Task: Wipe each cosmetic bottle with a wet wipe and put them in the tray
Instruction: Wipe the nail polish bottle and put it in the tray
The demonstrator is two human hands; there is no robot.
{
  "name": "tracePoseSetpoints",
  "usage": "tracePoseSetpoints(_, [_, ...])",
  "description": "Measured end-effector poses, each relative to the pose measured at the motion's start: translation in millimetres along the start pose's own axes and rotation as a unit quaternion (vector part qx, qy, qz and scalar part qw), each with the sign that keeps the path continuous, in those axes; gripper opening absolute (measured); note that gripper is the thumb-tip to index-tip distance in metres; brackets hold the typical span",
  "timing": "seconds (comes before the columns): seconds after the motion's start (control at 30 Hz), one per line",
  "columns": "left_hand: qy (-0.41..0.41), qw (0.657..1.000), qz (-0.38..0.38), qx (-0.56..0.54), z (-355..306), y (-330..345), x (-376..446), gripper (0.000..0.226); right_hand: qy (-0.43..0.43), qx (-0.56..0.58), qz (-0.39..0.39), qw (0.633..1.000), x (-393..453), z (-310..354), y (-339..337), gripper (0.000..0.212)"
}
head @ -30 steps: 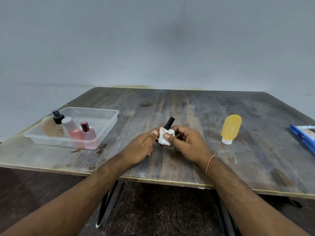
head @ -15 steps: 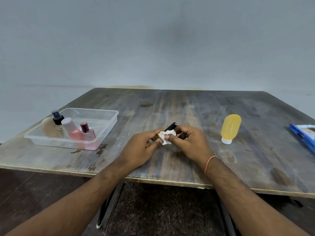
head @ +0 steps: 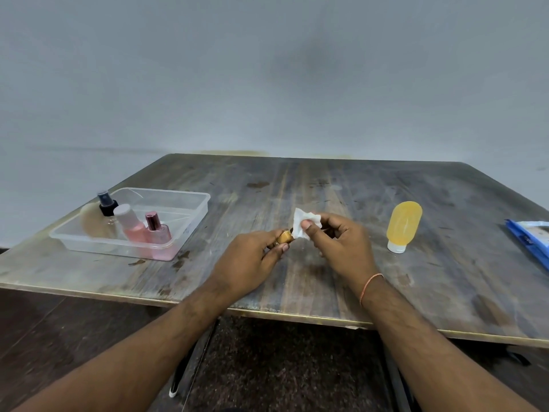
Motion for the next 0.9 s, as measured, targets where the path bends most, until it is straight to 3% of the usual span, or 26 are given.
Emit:
tracePoseSetpoints(0.23, [-0.025,0.997,-0.017,-0.070,5.5,-3.1,0.0,0.014,0.014,-0.031,0.094,0.995,-0.6,-4.7,20.5,0.009])
tracePoseSetpoints(0.4, [-0.032,0.995,-0.001,-0.099,6.4,1.3,0.0,0.014,0.030,0.016,0.034,0.999,0.6,-5.3,8.1,0.019])
tracePoseSetpoints(0.57, [-0.079,0.980,0.025,-0.183,18.0,12.3,-1.5,0.025,0.033,0.025,0.017,0.999,0.2,-0.9,1.7,0.010])
tracePoseSetpoints(0.77, [-0.141,0.933,0.060,-0.327,26.7,20.1,-3.5,0.025,0.006,-0.047,0.025,0.999,2.0,2.8,7.0,0.048])
tracePoseSetpoints(0.9, [-0.192,0.903,0.052,-0.381,33.6,21.3,-6.2,0.027,0.019,-0.049,0.036,0.998,3.6,-4.4,10.7,0.056])
Point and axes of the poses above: each hand's wrist, its own x-axis towards the middle knuckle, its own y-axis out of the palm, z = x × y, the point moved 10 cm from there along x, towards the middle knuckle, and after that the axes turned 7 degrees about y, right-handed, at the moved point
